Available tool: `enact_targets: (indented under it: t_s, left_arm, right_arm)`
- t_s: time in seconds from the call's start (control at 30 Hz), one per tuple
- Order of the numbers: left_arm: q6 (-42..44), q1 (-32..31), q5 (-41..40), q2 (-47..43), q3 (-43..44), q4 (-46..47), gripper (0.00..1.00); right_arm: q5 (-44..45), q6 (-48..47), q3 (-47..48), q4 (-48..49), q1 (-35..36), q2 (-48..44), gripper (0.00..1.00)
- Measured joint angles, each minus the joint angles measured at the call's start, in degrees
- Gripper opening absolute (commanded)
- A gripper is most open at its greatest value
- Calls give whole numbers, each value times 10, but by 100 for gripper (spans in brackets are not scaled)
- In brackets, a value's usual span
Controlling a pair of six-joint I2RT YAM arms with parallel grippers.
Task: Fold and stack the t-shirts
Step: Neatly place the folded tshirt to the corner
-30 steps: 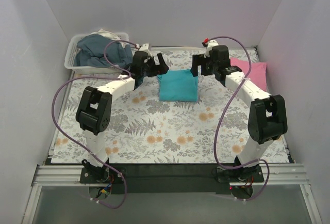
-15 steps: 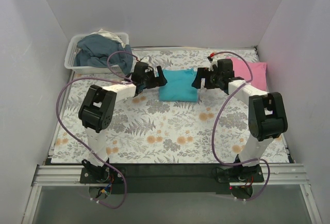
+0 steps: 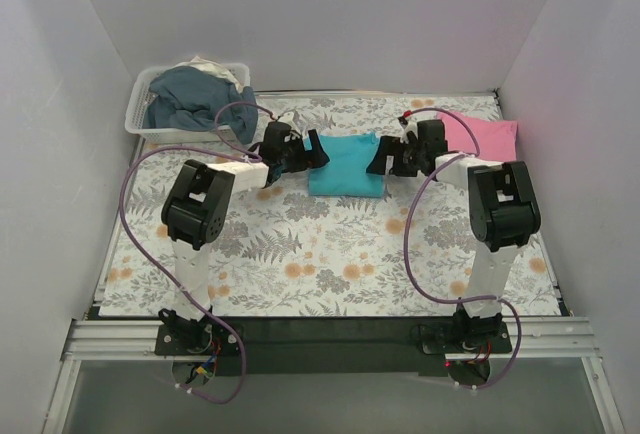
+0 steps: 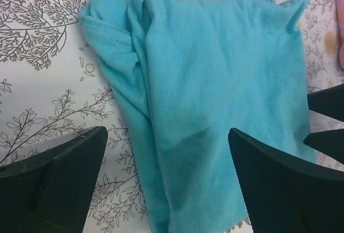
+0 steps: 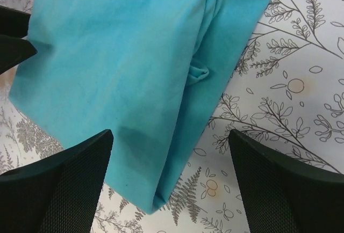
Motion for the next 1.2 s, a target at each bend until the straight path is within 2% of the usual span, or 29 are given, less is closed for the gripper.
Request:
enact_targets:
  t_s: [0.43,0.87,1.03,1.2]
  left_arm:
    - [-3,0,25,7,-1,18,83]
    - [-6,0,37,5,-20,48,81]
    - [-9,0,41,5,-21,50,80]
    - [-11,-1,44,5,-27,61,78]
  right_arm:
    - [-21,11,34,28,7,39,76]
    - [-4,14,71,42,70,70,73]
    - [3,15,85,42,83,82,64]
    - [5,16,90,42,87,86,64]
